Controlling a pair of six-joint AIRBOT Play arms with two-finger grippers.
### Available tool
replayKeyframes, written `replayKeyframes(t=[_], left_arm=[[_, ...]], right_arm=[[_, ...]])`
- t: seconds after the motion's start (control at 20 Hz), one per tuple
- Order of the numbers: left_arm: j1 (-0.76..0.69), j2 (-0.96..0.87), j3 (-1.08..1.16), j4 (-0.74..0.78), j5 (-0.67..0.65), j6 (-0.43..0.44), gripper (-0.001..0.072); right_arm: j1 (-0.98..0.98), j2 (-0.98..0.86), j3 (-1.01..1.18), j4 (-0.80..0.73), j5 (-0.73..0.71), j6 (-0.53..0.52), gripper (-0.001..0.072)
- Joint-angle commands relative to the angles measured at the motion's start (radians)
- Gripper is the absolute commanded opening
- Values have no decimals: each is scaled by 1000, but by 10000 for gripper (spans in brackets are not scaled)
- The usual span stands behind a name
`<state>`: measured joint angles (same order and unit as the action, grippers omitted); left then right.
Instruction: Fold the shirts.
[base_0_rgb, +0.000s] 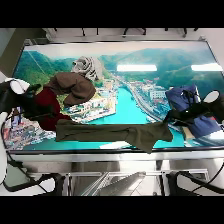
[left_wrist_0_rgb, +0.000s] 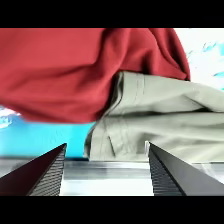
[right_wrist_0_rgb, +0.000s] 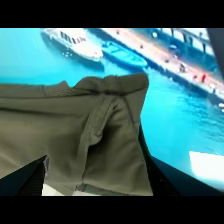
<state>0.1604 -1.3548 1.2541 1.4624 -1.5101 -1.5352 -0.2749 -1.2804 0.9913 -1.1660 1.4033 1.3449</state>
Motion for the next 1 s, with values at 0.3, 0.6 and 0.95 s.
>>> replayKeyframes(t=[0.3, 0.6, 0.95], left_arm=[[-41, 274, 1, -49, 59, -17, 17], [-101, 223, 1, -50, -10, -18, 17], [-261, 109, 1, -50, 2, -31, 17]], right_arm=[[-122, -17, -159, 150, -45, -161, 705], [-121, -143, -163, 151, -90, -192, 705], [-29, -188, -165, 237, -68, -238, 590]])
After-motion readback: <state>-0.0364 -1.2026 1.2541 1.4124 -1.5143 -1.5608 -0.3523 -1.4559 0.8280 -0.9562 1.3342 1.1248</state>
